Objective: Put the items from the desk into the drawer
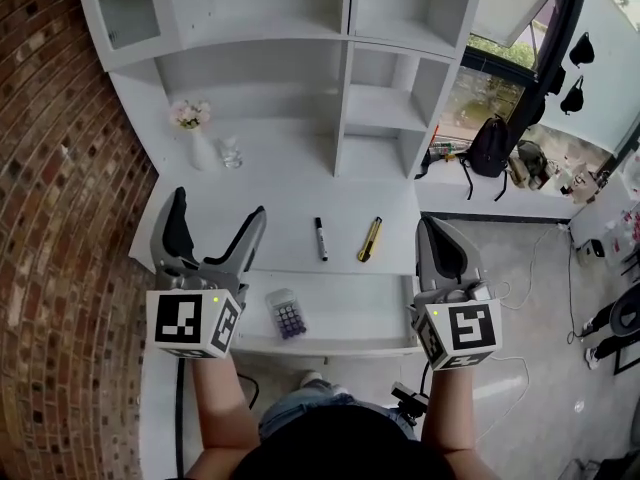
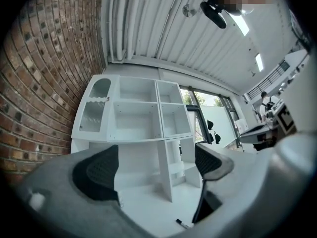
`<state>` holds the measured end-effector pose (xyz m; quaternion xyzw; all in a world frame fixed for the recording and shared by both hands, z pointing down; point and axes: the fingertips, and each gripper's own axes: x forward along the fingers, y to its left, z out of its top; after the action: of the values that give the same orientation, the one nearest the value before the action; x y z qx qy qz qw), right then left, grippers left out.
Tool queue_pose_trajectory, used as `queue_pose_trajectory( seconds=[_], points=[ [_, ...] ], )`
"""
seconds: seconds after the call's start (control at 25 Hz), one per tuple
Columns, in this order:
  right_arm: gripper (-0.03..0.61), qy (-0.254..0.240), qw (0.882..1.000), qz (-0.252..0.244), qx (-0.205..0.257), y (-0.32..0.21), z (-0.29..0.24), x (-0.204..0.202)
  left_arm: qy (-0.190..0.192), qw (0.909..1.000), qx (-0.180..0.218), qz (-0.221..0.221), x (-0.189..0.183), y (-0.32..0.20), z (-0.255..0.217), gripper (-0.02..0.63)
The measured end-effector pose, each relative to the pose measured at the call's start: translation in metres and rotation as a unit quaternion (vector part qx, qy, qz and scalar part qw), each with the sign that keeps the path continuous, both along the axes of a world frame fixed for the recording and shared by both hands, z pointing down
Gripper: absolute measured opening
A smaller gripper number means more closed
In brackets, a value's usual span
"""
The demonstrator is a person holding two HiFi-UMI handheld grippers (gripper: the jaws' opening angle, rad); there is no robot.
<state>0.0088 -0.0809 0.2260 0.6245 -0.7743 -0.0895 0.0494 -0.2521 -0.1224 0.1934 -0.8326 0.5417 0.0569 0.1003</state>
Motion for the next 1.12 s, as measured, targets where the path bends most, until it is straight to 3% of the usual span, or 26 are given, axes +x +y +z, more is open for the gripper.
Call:
queue_pose_trajectory(
  seconds=[0.28,0.44,0.64,0.84,1.12],
  points=[
    [0.009,0.004,0.999,0.032,-0.001,-0.014,0.004,-0.003,-0.003,0.9994,-0.019,0.027,0.007,-0.028,0.019,0.499],
    [0.009,0.009,0.999,0.032,-0.015,-0.02,0.017,-0.008,-0.023,0.9983,-0.037,0.039,0.019,-0.039,0.039,0.497],
    [0.009,0.008,0.999,0.027,-0.036,-0.033,0.033,0.0,-0.02,0.9972,-0.064,0.034,0.033,-0.054,0.06,0.499],
    [0.009,0.007,0.997,0.016,-0.072,-0.055,0.059,0.016,-0.019,0.9926,-0.117,0.024,0.05,-0.078,0.091,0.499],
    [0.009,0.002,0.992,-0.008,-0.129,-0.087,0.107,0.051,-0.022,0.9796,-0.2,0.006,0.09,-0.115,0.161,0.499]
  ],
)
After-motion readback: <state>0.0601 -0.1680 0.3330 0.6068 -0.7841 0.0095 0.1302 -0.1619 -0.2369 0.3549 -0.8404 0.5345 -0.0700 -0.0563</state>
